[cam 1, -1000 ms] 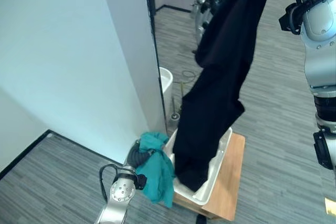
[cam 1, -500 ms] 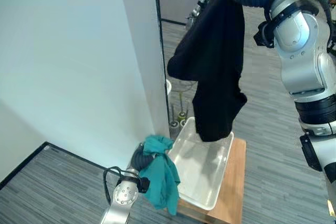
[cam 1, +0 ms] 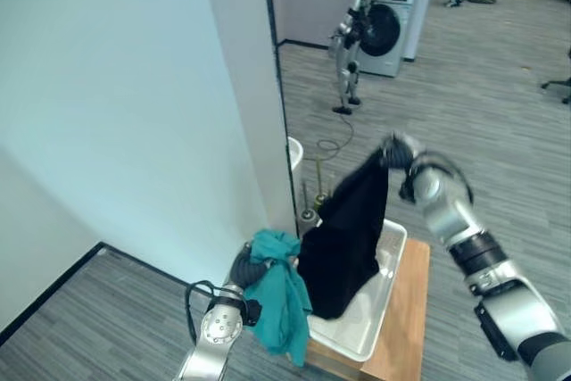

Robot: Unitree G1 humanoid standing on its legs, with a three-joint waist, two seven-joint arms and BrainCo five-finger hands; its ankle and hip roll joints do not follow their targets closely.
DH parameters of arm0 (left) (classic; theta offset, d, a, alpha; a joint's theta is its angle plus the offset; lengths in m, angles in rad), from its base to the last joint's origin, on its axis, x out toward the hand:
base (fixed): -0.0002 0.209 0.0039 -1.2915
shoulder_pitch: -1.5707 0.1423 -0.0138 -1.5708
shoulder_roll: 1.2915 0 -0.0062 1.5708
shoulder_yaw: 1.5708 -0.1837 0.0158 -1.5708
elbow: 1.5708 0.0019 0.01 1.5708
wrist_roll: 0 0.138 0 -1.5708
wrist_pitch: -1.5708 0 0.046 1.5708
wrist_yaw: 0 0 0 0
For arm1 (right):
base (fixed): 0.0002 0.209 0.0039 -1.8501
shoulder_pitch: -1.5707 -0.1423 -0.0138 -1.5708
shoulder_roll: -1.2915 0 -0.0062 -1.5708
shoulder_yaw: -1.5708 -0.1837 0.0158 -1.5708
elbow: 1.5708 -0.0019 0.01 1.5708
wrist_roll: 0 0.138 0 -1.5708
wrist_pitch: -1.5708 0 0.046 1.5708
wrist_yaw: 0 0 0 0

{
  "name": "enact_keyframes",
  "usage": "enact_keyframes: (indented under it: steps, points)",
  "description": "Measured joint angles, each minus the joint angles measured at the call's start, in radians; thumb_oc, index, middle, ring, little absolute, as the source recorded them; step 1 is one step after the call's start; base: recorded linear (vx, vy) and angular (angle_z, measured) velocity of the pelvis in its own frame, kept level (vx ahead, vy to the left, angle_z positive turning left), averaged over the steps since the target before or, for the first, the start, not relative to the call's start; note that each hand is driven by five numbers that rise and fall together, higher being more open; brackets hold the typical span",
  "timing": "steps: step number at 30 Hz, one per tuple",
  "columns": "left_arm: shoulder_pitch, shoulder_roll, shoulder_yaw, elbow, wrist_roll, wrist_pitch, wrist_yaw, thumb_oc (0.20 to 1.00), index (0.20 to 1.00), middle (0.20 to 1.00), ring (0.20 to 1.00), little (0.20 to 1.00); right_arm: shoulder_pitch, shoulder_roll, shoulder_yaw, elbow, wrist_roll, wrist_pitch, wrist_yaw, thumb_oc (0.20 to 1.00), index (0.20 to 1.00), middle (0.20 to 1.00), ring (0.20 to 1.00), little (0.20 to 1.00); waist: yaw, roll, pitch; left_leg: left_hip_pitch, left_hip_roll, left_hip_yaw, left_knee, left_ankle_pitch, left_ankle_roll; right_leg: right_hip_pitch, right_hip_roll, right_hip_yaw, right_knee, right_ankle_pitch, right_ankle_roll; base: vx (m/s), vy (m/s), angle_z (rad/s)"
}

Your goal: Pick up bed clothes into laundry basket.

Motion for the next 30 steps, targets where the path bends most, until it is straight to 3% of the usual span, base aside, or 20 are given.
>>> enact_keyframes:
  steps: [2, 5, 6, 7, 10, 13, 17, 19, 21, 25, 28, 30]
  points:
    - [-0.016, -0.003, -0.012, 0.014, 0.0, -0.002, -0.011, 0.2, 0.2, 0.2, 0.2, 0.2, 0.002, 0.031, 0.017, 0.07, 0.005, -0.011, -0.014, 0.2, 0.2, 0.2, 0.2, 0.2, 0.016, 0.002, 0.0, -0.003, 0.0, -0.005, 0.0, 0.0, 0.0, 0.0, 0.0, -0.006, 0.0, 0.001, -0.001, 0.01, 0.009, 0.13]
    - [-0.043, -0.019, -0.039, 0.039, -0.001, -0.011, -0.026, 0.2, 0.2, 0.2, 0.2, 0.2, -0.022, 0.114, 0.019, 0.189, 0.007, -0.085, -0.09, 0.2, 0.2, 0.2, 0.2, 0.2, 0.047, 0.004, 0.0, -0.011, 0.001, -0.029, 0.0, 0.001, 0.001, 0.004, -0.003, -0.026, 0.0, 0.0, 0.0, 0.0, 0.022, 0.2]
    - [-0.063, -0.02, -0.058, 0.056, -0.001, -0.018, -0.03, 0.2, 0.2, 0.2, 0.2, 0.2, -0.055, 0.143, 0.018, 0.323, 0.008, -0.105, -0.121, 0.435, 0.435, 0.435, 0.435, 0.435, 0.052, 0.002, -0.001, -0.013, 0.001, -0.036, 0.0, 0.002, 0.001, 0.006, -0.004, -0.036, 0.0, -0.002, 0.002, 0.0, 0.018, 0.31]
    - [-0.084, -0.027, -0.075, 0.074, -0.001, -0.022, -0.036, 0.2, 0.2, 0.2, 0.2, 0.2, -0.074, 0.164, 0.015, 0.423, 0.009, -0.105, -0.136, 1.0, 1.0, 1.0, 1.0, 1.0, 0.07, 0.003, -0.001, -0.017, -0.001, -0.046, 0.0, 0.002, 0.001, 0.006, -0.007, -0.043, 0.0, -0.004, 0.004, 0.0, 0.014, 0.27]
    - [-0.088, -0.035, -0.085, 0.079, -0.039, -0.033, -0.056, 0.2, 0.2, 0.2, 0.2, 0.2, -0.111, 0.194, 0.013, 0.564, 0.017, -0.116, -0.181, 1.0, 1.0, 1.0, 1.0, 1.0, 0.072, 0.004, 0.0, -0.028, -0.005, -0.065, 0.0, 0.003, 0.003, 0.005, -0.013, -0.062, 0.0, -0.009, 0.01, 0.0, 0.021, 0.19]
    - [-0.087, -0.023, -0.098, 0.072, -0.049, -0.034, -0.068, 0.2, 0.2, 0.2, 0.2, 0.2, -0.123, 0.155, 0.012, 0.514, 0.017, -0.119, -0.213, 1.0, 1.0, 1.0, 1.0, 1.0, 0.069, 0.004, 0.0, -0.03, -0.01, -0.068, 0.0, 0.003, 0.003, 0.002, -0.016, -0.061, 0.0, -0.011, 0.014, -0.03, 0.028, 0.02]
    - [-0.07, -0.009, -0.116, 0.049, -0.078, -0.033, -0.087, 0.2, 0.2, 0.2, 0.2, 0.2, -0.12, 0.026, -0.035, 0.254, 0.017, -0.093, -0.23, 1.0, 1.0, 1.0, 1.0, 1.0, 0.05, 0.002, 0.004, -0.023, -0.017, -0.056, 0.0, 0.002, 0.004, 0.0, -0.02, -0.049, 0.001, -0.01, 0.017, -0.05, 0.052, -0.05]
    - [-0.015, 0.004, -0.14, -0.043, -0.118, -0.027, -0.1, 0.2, 0.2, 0.2, 0.2, 0.2, -0.001, -0.043, -0.134, -0.119, 0.015, -0.077, -0.217, 1.0, 1.0, 1.0, 1.0, 1.0, 0.023, 0.0, 0.023, -0.028, -0.02, -0.044, 0.0, -0.001, 0.008, -0.008, -0.022, -0.027, 0.001, -0.009, 0.023, -0.04, 0.057, -0.14]
    - [-0.034, 0.007, -0.231, -0.07, -0.142, -0.026, -0.16, 0.2, 0.2, 0.2, 0.2, 0.2, 0.03, -0.117, -0.19, -0.21, 0.009, -0.028, -0.2, 1.0, 1.0, 1.0, 1.0, 1.0, -0.025, -0.009, 0.037, -0.025, -0.027, -0.02, 0.0, -0.006, 0.013, -0.019, -0.026, -0.004, 0.001, -0.006, 0.03, -0.03, 0.062, -0.31]
    - [-0.092, -0.059, -0.362, -0.106, -0.268, -0.028, -0.278, 0.2, 0.2, 0.2, 0.2, 0.2, 0.105, -0.151, -0.325, -0.412, 0.006, 0.019, -0.167, 1.0, 1.0, 1.0, 1.0, 1.0, -0.092, -0.005, 0.069, -0.029, -0.033, 0.027, 0.0, -0.014, 0.024, -0.04, -0.031, 0.03, 0.0, 0.009, 0.033, -0.02, 0.027, -0.35]
    - [-0.13, -0.124, -0.383, -0.126, -0.344, -0.027, -0.38, 0.2, 0.2, 0.2, 0.2, 0.2, 0.191, -0.197, -0.398, -0.605, 0.006, 0.044, -0.12, 1.0, 1.0, 1.0, 1.0, 1.0, -0.134, 0.009, 0.074, -0.032, -0.035, 0.037, 0.0, -0.014, 0.025, -0.055, -0.029, 0.058, 0.0, 0.013, 0.031, -0.04, 0.024, -0.27]
    - [-0.163, -0.114, -0.382, -0.158, -0.342, -0.019, -0.382, 0.2, 0.2, 0.2, 0.2, 0.2, 0.218, -0.205, -0.414, -0.698, 0.006, 0.05, -0.088, 1.0, 1.0, 1.0, 1.0, 1.0, -0.149, 0.019, 0.073, -0.032, -0.034, 0.054, 0.0, -0.014, 0.025, -0.063, -0.026, 0.077, 0.002, 0.015, 0.029, -0.04, 0.021, -0.26]
